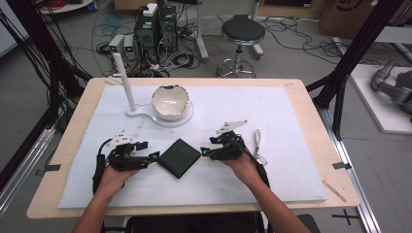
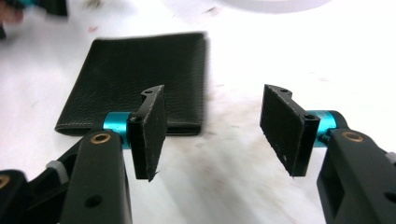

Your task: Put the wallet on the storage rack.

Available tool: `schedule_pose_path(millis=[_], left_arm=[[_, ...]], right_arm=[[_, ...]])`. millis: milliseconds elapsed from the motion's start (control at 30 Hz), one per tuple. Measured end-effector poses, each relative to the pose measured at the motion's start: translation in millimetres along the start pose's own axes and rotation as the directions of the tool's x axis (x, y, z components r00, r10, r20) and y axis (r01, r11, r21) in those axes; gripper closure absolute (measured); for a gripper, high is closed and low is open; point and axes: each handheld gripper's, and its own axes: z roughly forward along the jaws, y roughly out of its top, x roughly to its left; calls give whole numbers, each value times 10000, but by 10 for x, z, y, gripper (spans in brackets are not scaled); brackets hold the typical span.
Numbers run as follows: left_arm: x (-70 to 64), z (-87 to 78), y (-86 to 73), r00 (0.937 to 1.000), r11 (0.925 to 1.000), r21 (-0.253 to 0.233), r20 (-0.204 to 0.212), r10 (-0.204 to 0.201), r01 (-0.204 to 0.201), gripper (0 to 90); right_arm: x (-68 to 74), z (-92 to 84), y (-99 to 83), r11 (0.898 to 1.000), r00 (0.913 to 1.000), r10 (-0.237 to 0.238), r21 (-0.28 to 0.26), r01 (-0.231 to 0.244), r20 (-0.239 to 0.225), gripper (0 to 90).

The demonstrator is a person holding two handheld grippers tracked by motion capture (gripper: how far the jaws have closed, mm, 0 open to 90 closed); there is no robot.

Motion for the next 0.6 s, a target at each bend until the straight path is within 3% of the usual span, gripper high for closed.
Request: schedule_pose_path(millis=[100, 233, 367, 433, 467, 600], left_arm=[[-52, 72, -8, 9994, 9988, 403, 216, 257, -266, 294], [-100, 176, -24, 9987, 9935, 1042, 237, 443, -466, 327], [-97, 222, -14, 9991, 9881, 1485, 149, 386, -404, 355], [-93, 240, -9, 9979, 9845, 1678, 471, 436, -509, 447], [-86, 246, -9, 9978, 9854, 1662, 601, 278, -375, 503], [-43, 249, -12, 9971, 9859, 1643, 619, -436, 329, 556]], right_arm=[[-141, -204, -32, 9984, 9990, 318, -486, -302, 319, 420], [-204, -313, -68, 9962, 9972, 555, -694, -519, 500, 420], [-271, -408, -120, 9947, 9951, 702, -797, -646, 698, 419], [-294, -441, -141, 9948, 9945, 676, -814, -611, 796, 419], [-300, -459, -148, 9952, 9943, 621, -810, -550, 871, 416], [-323, -537, -171, 9960, 9930, 415, -831, -323, 1108, 415]])
